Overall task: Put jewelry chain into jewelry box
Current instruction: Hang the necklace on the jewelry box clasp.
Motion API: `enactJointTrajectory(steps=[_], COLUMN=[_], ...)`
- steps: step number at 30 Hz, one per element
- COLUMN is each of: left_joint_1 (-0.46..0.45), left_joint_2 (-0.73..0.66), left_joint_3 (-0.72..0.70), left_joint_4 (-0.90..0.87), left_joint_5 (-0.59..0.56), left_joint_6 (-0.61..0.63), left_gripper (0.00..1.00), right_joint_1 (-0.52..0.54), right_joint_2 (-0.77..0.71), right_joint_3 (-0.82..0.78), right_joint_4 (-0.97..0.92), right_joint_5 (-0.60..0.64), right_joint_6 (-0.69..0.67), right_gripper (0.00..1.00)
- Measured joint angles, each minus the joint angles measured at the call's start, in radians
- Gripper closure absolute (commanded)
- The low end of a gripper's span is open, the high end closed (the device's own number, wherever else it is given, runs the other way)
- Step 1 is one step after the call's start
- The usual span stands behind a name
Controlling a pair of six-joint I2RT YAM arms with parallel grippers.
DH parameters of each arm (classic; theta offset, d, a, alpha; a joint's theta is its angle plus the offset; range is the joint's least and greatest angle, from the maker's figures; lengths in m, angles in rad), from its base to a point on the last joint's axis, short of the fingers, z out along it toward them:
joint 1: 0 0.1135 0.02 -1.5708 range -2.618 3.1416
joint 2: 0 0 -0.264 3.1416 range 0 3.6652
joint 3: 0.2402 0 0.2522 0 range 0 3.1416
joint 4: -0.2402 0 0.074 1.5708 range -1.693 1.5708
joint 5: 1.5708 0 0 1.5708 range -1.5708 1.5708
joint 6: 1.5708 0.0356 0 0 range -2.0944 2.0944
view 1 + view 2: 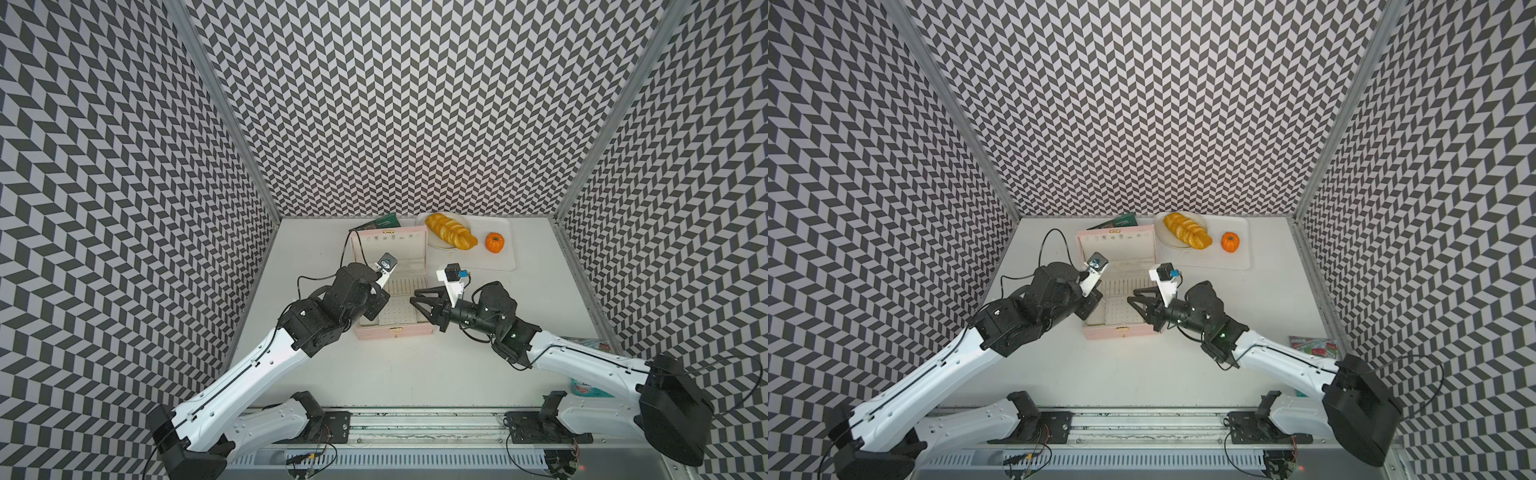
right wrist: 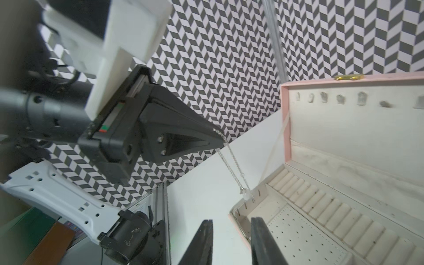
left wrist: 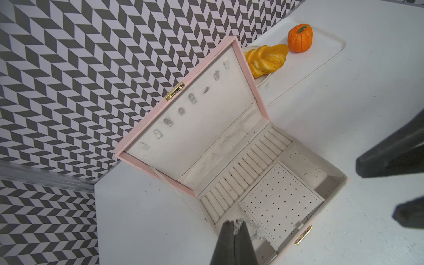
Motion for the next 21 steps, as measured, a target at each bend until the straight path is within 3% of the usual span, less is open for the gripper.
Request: enactJointTrajectory(steps=[5, 21], left_joint_1=[-0.013, -0.025], left_joint_2=[-0.032, -0.035], left_joint_3=[0.021, 0.047], left_joint_4=[-0.027, -0.058], left_joint_5=[0.003, 0.020], left_joint_6=[0.018, 0.020], left_gripper=[1.00, 1.00], right_joint_1=[0.047, 0.091], right_joint_2=[0.026, 0.184], right_joint_3=[0.003, 0.119], right_joint_4=[0.091, 0.132], right_joint_5=[0.006, 0.022], right_joint_6=[-0.016, -0.028], right_gripper=[0.73, 0.78])
